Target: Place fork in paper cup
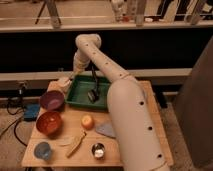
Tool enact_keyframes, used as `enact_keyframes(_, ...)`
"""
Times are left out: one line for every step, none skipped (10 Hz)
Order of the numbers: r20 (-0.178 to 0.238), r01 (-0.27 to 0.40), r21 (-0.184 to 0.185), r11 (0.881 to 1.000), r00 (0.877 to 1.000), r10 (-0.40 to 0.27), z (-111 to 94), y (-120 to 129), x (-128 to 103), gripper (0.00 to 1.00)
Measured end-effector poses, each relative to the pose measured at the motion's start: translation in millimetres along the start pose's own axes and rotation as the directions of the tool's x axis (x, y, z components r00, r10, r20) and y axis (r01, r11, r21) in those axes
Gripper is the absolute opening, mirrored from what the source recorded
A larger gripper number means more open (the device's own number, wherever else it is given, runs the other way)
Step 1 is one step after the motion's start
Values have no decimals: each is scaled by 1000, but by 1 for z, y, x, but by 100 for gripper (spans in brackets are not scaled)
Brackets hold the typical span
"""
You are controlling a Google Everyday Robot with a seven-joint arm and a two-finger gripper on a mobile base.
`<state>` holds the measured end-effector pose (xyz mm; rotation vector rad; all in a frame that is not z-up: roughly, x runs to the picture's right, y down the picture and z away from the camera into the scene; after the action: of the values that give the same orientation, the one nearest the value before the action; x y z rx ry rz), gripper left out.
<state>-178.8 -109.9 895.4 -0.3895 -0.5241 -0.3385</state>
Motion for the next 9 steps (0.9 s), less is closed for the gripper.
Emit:
enact_keyframes(-9,1,4,1000,1000,-1,1,-2,-3,3)
enact_keyframes(-17,6,7,1000,1000,-5,3,-6,-7,3)
enact_keyframes(-24,10,9,1000,1000,-10,5,-8,-10,3)
enact_keyframes(-35,15,12,1000,999,-15,8,-10,-12,3)
enact_keyframes(-44,20,19,1000,999,-19,11,-13,-13,3)
enact_keyframes(-52,24,28,999,998,-23,15,-14,-14,3)
enact_keyframes(-62,29,41,999,998,-27,19,-15,-13,3)
enact_keyframes(-72,35,52,998,997,-31,22,-15,-11,3)
enact_keyframes(-84,44,62,997,996,-39,25,-15,-9,3)
